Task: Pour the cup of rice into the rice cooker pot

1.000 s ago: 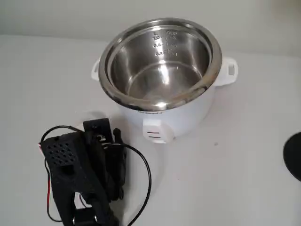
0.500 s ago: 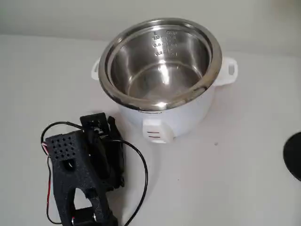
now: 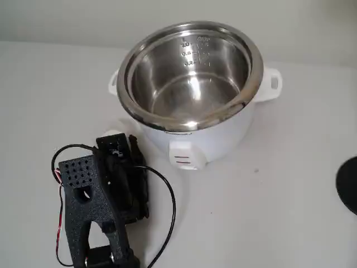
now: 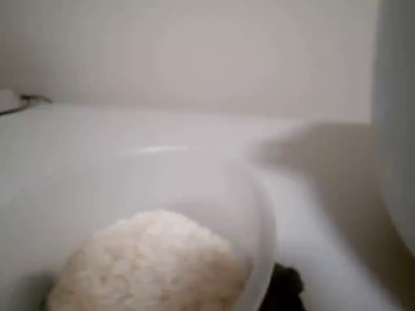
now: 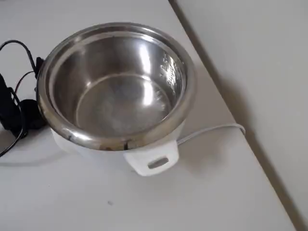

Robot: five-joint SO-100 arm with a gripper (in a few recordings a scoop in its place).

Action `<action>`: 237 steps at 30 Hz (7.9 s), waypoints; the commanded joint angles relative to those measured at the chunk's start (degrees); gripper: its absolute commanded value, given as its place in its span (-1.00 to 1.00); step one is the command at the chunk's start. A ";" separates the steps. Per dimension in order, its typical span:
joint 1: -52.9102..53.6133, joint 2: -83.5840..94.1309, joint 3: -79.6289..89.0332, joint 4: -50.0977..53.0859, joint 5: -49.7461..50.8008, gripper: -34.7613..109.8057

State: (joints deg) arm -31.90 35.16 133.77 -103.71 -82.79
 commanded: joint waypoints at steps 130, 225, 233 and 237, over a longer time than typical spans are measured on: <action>21.97 56.34 -88.15 153.63 113.12 -0.22; -17.05 70.22 -47.02 156.53 44.03 -0.21; -9.84 77.34 -24.96 140.45 38.76 -0.20; -6.68 81.91 -10.63 129.11 34.28 -0.20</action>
State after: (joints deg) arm -42.19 110.13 114.70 34.63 -44.82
